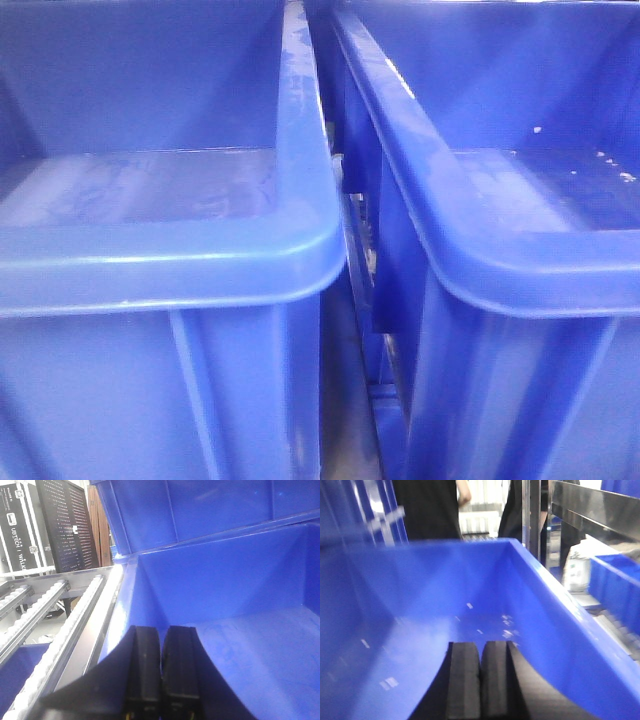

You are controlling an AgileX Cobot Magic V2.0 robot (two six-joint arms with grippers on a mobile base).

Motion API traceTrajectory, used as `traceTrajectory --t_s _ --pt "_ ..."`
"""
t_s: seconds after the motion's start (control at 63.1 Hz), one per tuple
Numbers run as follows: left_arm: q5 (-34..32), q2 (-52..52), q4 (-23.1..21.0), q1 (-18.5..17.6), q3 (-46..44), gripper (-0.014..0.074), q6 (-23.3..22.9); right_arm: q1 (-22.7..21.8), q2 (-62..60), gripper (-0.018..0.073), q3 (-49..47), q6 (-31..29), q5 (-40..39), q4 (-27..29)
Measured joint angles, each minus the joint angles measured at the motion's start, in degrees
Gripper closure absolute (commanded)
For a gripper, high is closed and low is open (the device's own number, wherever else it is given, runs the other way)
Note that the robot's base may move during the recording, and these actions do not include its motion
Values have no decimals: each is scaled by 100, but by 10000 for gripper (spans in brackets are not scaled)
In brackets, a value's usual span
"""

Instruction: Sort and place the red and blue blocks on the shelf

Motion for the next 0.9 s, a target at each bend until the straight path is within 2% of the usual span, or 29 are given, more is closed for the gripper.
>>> traceTrajectory --t_s 0.111,0.222,0.428,0.903 --pt "0 0 0 0 0 512 0 0 0 507 0 -804 -22 443" --pt "0 0 0 0 0 512 0 0 0 507 24 -1214 -53 763" --pt "0 0 0 0 0 512 0 33 0 507 74 -1335 -173 916" --pt "0 0 0 0 0 512 0 431 0 507 74 -1647 -216 1083"
